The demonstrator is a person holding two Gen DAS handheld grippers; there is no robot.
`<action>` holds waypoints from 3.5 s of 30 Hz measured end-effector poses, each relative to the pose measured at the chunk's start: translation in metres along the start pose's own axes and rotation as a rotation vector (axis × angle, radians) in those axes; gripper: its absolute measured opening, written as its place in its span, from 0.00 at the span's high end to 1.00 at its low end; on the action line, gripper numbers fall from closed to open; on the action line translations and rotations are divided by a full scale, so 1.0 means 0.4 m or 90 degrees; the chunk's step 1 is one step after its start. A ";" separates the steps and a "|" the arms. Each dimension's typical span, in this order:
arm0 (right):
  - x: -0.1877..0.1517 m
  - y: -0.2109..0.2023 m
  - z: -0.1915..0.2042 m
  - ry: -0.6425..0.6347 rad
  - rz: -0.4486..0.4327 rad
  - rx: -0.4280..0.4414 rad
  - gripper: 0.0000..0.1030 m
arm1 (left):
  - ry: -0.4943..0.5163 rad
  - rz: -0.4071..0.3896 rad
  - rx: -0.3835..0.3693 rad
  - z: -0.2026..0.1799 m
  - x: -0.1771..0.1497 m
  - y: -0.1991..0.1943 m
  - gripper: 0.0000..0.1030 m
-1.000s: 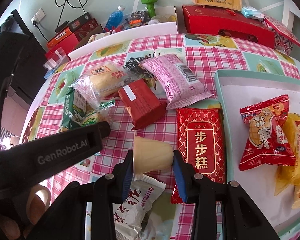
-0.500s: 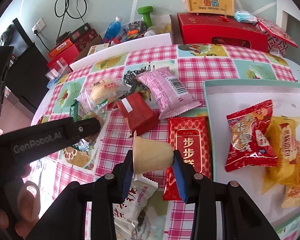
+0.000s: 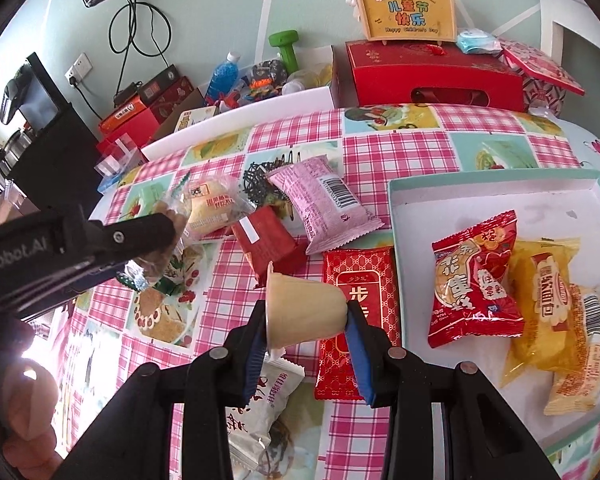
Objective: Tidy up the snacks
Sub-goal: 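Carry the biscuit pack and pudding cup over the white tray with both grippers, then open both grippers to drop the biscuit pack and pudding cup into the tray, then withdraw both open grippers from the tray toward the white printed pastry pack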
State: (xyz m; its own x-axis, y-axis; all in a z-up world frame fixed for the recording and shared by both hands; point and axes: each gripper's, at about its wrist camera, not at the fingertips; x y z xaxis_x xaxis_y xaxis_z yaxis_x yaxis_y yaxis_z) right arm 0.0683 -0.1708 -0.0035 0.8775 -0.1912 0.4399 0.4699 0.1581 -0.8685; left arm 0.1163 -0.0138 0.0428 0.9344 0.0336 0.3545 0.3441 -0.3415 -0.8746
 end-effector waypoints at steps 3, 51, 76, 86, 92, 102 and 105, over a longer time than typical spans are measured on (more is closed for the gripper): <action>0.005 -0.018 -0.018 0.007 -0.011 -0.002 0.61 | 0.011 -0.002 -0.005 -0.020 0.006 0.012 0.49; -0.030 -0.166 -0.539 0.308 -0.129 -0.165 0.61 | 0.317 -0.038 -0.055 -0.552 -0.080 0.248 0.49; -0.019 -0.162 -0.522 0.290 -0.125 -0.167 0.35 | 0.252 0.007 -0.018 -0.505 -0.041 0.220 0.23; -0.013 -0.153 -0.516 0.275 -0.115 -0.181 0.23 | 0.221 0.012 -0.011 -0.474 -0.023 0.193 0.23; -0.011 -0.153 -0.513 0.266 -0.120 -0.189 0.09 | 0.216 -0.003 0.013 -0.464 -0.017 0.181 0.20; -0.009 -0.155 -0.515 0.268 -0.124 -0.201 0.00 | 0.199 -0.021 0.113 -0.433 -0.001 0.208 0.08; -0.009 -0.155 -0.513 0.269 -0.123 -0.201 0.00 | 0.184 -0.013 0.128 -0.413 0.005 0.222 0.08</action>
State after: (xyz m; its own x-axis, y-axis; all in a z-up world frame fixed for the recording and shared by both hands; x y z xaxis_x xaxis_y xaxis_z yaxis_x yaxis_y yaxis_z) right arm 0.0163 -0.3787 0.0017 0.6334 -0.5694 0.5241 0.5087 -0.2039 -0.8364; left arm 0.1334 -0.1993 0.0206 0.8724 -0.2389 0.4264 0.4002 -0.1513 -0.9038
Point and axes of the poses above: each gripper's, at about its wrist camera, not at the fingertips, and y roughly the way its jaws point, z to its left, x to its top, and after that the axes turned 8 degrees about z, right-handed
